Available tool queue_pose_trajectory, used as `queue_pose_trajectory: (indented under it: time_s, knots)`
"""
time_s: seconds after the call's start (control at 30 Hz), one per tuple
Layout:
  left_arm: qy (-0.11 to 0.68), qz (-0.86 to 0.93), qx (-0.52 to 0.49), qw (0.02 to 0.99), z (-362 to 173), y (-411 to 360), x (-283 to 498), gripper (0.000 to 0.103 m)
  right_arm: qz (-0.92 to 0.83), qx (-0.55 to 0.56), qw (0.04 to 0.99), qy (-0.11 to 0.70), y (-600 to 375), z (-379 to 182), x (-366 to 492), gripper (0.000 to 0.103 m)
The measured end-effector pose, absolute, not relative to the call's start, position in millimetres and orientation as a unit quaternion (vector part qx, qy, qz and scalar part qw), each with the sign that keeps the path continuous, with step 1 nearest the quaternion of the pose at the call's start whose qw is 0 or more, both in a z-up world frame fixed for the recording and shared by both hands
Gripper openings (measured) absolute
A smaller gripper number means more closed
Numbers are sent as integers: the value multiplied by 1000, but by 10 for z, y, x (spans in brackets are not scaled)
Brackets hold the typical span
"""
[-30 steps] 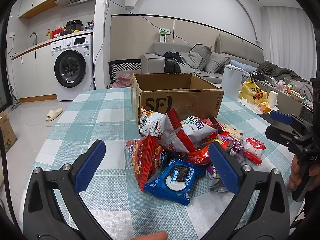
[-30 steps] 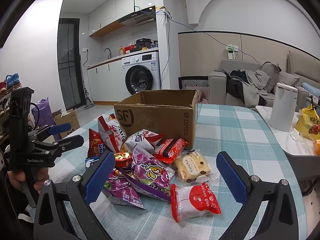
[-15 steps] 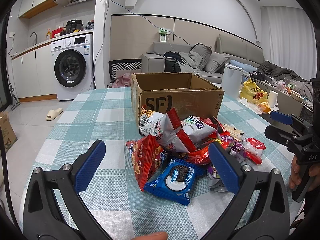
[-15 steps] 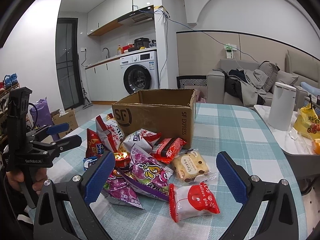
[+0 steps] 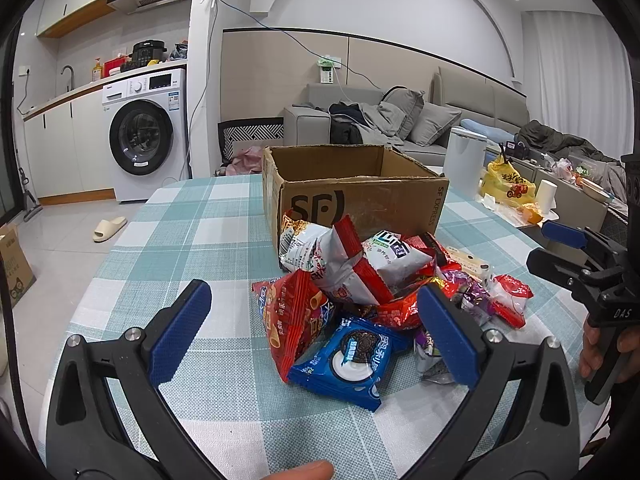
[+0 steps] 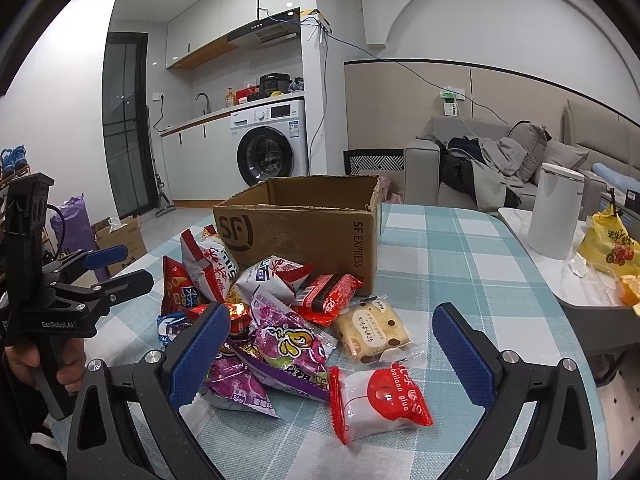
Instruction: Organize snacks
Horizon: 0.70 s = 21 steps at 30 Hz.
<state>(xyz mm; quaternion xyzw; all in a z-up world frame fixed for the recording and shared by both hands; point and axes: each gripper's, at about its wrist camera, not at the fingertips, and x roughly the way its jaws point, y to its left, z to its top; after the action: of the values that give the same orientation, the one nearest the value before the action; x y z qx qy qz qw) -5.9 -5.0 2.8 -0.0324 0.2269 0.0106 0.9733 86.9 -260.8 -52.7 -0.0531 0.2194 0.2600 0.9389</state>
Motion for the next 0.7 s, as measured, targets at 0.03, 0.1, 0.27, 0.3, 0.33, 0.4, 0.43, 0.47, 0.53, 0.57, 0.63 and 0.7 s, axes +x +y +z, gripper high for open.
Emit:
queue_pose_trajectory:
  time_s: [0.03,0.1,0.27,0.3,0.33,0.4,0.43,0.47,0.53,0.57,0.63,0.7]
  knots:
    - [227,11,-32,973,27,-50,-57,102,259,-53,939,220,-2606,-528,871,103]
    - [226,11,-32,973,28,-50,-60,102,255,-53,940,222,-2601,-531,869,103]
    - [227,11,-33,973,29,-51,-65,102,245,-56,938,238,-2589,-555,910,103]
    - [227,10,-33,973,29,-54,-64,102,240,-57,939,241,-2587,-560,919,103]
    - [227,10,-32,973,29,-52,-63,102,236,-56,939,243,-2589,-566,929,103]
    - [227,11,-33,973,26,-51,-58,102,231,-54,940,245,-2605,-575,948,103]
    - [228,11,-33,973,27,-52,-61,103,229,-50,940,247,-2617,-577,956,103]
    - [229,12,-33,973,16,-50,-32,102,228,-48,940,248,-2631,-581,967,103]
    - [230,14,-34,972,10,-64,-32,102,225,-44,939,256,-2653,-594,994,103]
    - [231,16,-34,972,17,-53,-46,102,223,-46,937,263,-2652,-604,1015,103]
    - [234,19,-34,972,-12,-2,-28,102,208,-53,936,279,-2659,-630,1073,103]
    - [234,19,-31,972,-13,-12,-34,102,201,-49,933,296,-2680,-652,1129,103]
